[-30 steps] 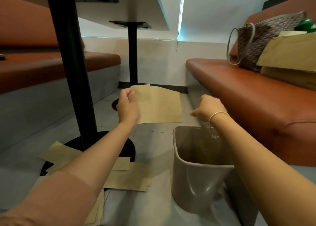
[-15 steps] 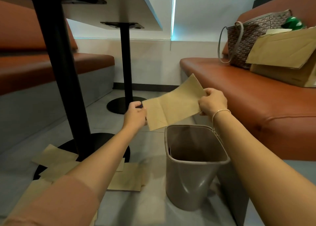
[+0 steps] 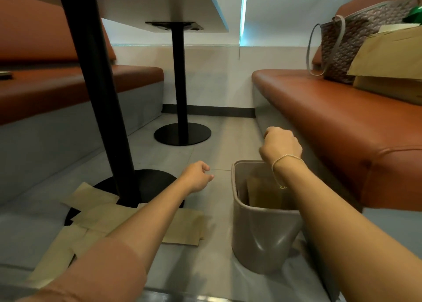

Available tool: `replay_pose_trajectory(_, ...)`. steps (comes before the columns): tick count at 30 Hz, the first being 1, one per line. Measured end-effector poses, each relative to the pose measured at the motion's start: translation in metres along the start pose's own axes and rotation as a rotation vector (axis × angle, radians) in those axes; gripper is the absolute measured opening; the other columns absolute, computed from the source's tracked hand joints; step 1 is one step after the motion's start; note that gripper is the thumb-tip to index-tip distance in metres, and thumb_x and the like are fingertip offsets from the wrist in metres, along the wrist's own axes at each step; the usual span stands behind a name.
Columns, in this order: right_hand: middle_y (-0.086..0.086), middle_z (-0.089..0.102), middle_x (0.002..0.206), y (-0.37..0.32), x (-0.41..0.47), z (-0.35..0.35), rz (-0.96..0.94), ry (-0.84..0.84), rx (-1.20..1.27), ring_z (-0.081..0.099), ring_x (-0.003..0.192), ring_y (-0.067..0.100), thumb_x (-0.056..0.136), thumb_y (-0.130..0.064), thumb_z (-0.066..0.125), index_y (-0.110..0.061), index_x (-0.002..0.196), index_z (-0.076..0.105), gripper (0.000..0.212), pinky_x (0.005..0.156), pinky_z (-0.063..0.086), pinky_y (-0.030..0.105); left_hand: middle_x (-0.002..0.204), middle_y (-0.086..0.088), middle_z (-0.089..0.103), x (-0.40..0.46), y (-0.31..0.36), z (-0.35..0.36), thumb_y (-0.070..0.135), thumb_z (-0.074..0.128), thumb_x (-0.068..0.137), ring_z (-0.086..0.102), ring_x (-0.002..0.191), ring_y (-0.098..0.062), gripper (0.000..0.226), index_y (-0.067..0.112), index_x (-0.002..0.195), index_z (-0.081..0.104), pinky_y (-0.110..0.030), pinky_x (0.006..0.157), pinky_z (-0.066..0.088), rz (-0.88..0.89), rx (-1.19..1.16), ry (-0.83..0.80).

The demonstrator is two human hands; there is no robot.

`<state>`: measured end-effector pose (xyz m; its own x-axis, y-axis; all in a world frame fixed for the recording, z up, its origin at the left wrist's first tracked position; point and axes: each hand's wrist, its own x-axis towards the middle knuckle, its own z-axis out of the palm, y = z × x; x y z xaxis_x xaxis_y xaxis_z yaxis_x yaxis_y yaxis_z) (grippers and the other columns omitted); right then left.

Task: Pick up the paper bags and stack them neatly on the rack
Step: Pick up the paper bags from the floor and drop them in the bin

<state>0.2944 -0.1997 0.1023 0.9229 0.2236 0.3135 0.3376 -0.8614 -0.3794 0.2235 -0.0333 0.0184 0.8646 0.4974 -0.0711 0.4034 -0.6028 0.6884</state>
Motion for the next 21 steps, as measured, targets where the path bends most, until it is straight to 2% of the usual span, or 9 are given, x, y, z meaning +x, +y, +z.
replay_pose_trajectory(2, 0.013, 0.061, 0.115, -0.016, -0.013, 0.020, -0.113, -0.049, -0.026, 0.054, 0.109, 0.030, 0.090, -0.011, 0.051, -0.012, 0.116, 0.061, 0.028, 0.085, 0.047, 0.035, 0.116, -0.003, 0.055, 0.001, -0.024, -0.003, 0.028, 0.054, 0.095, 0.053, 0.110, -0.021, 0.027, 0.015, 0.119, 0.055, -0.027, 0.088, 0.041, -0.040, 0.075, -0.023)
replay_pose_trajectory(3, 0.011, 0.060, 0.116, -0.026, -0.020, 0.032, -0.193, -0.072, -0.044, 0.051, 0.112, 0.029, 0.090, -0.012, 0.051, -0.013, 0.117, 0.060, 0.028, 0.087, 0.045, 0.035, 0.101, -0.002, 0.055, 0.003, -0.039, -0.005, 0.028, 0.053, 0.095, 0.055, 0.096, -0.018, 0.014, 0.018, 0.103, 0.059, -0.026, 0.078, 0.042, -0.062, 0.113, -0.034)
replay_pose_trajectory(4, 0.011, 0.059, 0.118, -0.036, -0.027, 0.044, -0.280, -0.094, -0.061, 0.047, 0.116, 0.029, 0.090, -0.012, 0.049, -0.014, 0.118, 0.059, 0.030, 0.088, 0.044, 0.034, 0.085, 0.000, 0.051, 0.004, -0.053, -0.007, 0.027, 0.053, 0.095, 0.052, 0.078, -0.016, 0.014, 0.019, 0.083, 0.057, -0.026, 0.066, 0.040, -0.073, 0.145, -0.037)
replay_pose_trajectory(5, 0.010, 0.057, 0.119, -0.046, -0.035, 0.056, -0.361, -0.119, -0.074, 0.044, 0.117, 0.028, 0.090, -0.013, 0.048, -0.014, 0.119, 0.058, 0.031, 0.089, 0.043, 0.034, 0.072, 0.000, 0.045, 0.006, -0.068, -0.009, 0.026, 0.052, 0.095, 0.045, 0.065, -0.014, 0.027, 0.019, 0.069, 0.048, -0.026, 0.057, 0.034, -0.100, 0.183, -0.045)
replay_pose_trajectory(7, 0.010, 0.056, 0.119, -0.064, -0.049, 0.083, -0.474, -0.199, -0.091, 0.043, 0.118, 0.028, 0.090, -0.016, 0.049, -0.014, 0.120, 0.057, 0.032, 0.087, 0.042, 0.034, 0.061, 0.001, 0.038, 0.008, -0.097, -0.016, 0.026, 0.050, 0.096, 0.037, 0.056, -0.014, 0.038, 0.017, 0.060, 0.041, -0.026, 0.052, 0.030, -0.171, 0.255, -0.062)
replay_pose_trajectory(11, 0.011, 0.059, 0.115, -0.082, -0.068, 0.142, -0.487, -0.420, -0.105, 0.051, 0.111, 0.028, 0.090, -0.013, 0.050, -0.012, 0.114, 0.059, 0.026, 0.082, 0.045, 0.034, 0.063, -0.004, 0.045, 0.012, -0.149, -0.026, 0.025, 0.046, 0.097, 0.050, 0.074, -0.024, 0.035, -0.004, 0.084, 0.062, -0.029, 0.066, 0.039, -0.282, 0.384, -0.085)
replay_pose_trajectory(13, 0.011, 0.061, 0.109, -0.081, -0.073, 0.173, -0.444, -0.517, -0.128, 0.055, 0.104, 0.028, 0.089, -0.008, 0.046, -0.011, 0.108, 0.060, 0.024, 0.079, 0.047, 0.033, 0.090, -0.016, 0.062, 0.017, -0.174, -0.023, 0.026, 0.043, 0.098, 0.059, 0.096, -0.029, 0.035, -0.004, 0.100, 0.063, -0.033, 0.081, 0.044, -0.311, 0.410, -0.118)
replay_pose_trajectory(15, 0.011, 0.061, 0.110, -0.075, -0.075, 0.204, -0.387, -0.599, -0.139, 0.058, 0.102, 0.028, 0.088, -0.007, 0.044, -0.011, 0.109, 0.061, 0.027, 0.080, 0.049, 0.032, 0.118, -0.017, 0.059, 0.023, -0.198, -0.016, 0.025, 0.042, 0.098, 0.056, 0.110, -0.028, 0.036, -0.001, 0.119, 0.057, -0.032, 0.091, 0.043, -0.324, 0.429, -0.119)
replay_pose_trajectory(21, 0.009, 0.058, 0.121, -0.049, -0.080, 0.273, -0.229, -0.791, -0.168, 0.056, 0.110, 0.026, 0.089, -0.013, 0.045, -0.012, 0.118, 0.057, 0.032, 0.082, 0.046, 0.028, 0.129, -0.013, 0.051, 0.044, -0.239, 0.018, 0.018, 0.038, 0.098, 0.049, 0.116, -0.026, 0.034, 0.006, 0.127, 0.049, -0.028, 0.093, 0.039, -0.273, 0.508, -0.110)
